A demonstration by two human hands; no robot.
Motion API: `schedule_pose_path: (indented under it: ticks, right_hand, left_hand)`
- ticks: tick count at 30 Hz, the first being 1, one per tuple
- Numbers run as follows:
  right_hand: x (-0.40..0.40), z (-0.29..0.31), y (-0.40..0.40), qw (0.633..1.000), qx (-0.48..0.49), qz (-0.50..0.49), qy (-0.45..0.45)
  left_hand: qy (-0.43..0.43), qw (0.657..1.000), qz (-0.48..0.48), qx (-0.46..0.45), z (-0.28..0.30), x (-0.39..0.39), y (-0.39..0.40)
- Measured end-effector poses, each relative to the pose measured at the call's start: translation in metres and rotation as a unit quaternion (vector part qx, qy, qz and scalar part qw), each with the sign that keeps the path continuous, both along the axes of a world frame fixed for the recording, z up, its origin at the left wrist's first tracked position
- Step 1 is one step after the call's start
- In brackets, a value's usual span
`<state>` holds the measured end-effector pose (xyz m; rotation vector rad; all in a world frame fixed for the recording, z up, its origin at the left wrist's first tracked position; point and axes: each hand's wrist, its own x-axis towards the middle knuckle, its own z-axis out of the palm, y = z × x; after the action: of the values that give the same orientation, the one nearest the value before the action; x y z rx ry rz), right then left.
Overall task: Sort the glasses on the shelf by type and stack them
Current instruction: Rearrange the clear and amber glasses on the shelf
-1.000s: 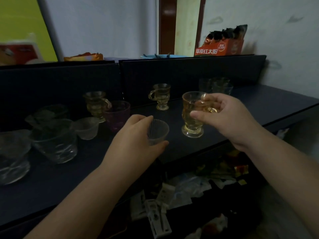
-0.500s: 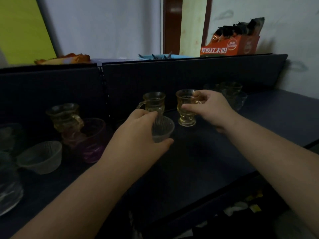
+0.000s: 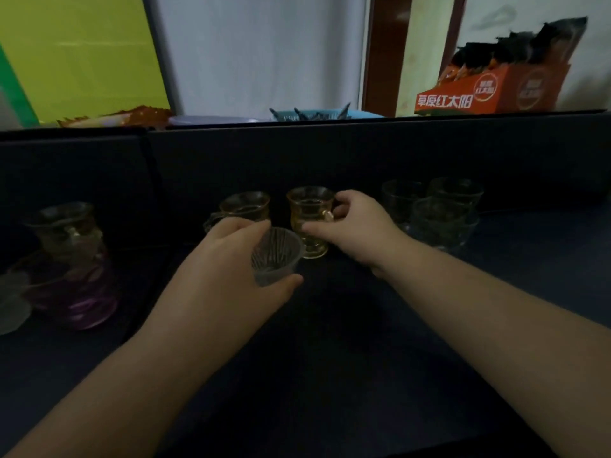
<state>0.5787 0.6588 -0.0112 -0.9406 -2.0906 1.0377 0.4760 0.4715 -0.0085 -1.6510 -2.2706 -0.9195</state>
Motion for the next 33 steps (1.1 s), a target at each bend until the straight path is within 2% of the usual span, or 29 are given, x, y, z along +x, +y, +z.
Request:
schedule_pose_path:
  ticks: [2,8,12,18,25,33]
  right_hand:
    - [0.025,0.009,-0.002,0.999,0.036,0.015,-0.030]
    - [0.127,0.032,-0.006,0.984,0.155,0.079,-0.038]
    - [0.191,0.035,0.023,0.973,0.218,0.040,-0.060]
    - [0.285,0.031,0.085,0.938,0.301,-0.040,-0.170]
    - [0.374,0.020,0.127,0.914,0.303,-0.108,-0.247]
    - [0.426,0.009,0.148,0.912,0.283,-0.136,-0.265]
  left_hand:
    - [0.001,1.000,0.012,-0.001,0.001,0.016,0.008]
    - [0.003,0.999,0.038,-0.006,0.006,0.070,0.033]
    - [0.016,1.000,0.019,0.002,0.012,0.117,0.057]
    - [0.032,0.998,-0.051,-0.001,0.020,0.195,0.109]
    - [0.015,0.990,-0.139,-0.022,0.020,0.269,0.200]
    - [-0.031,0.989,-0.108,-0.092,-0.004,0.297,0.333]
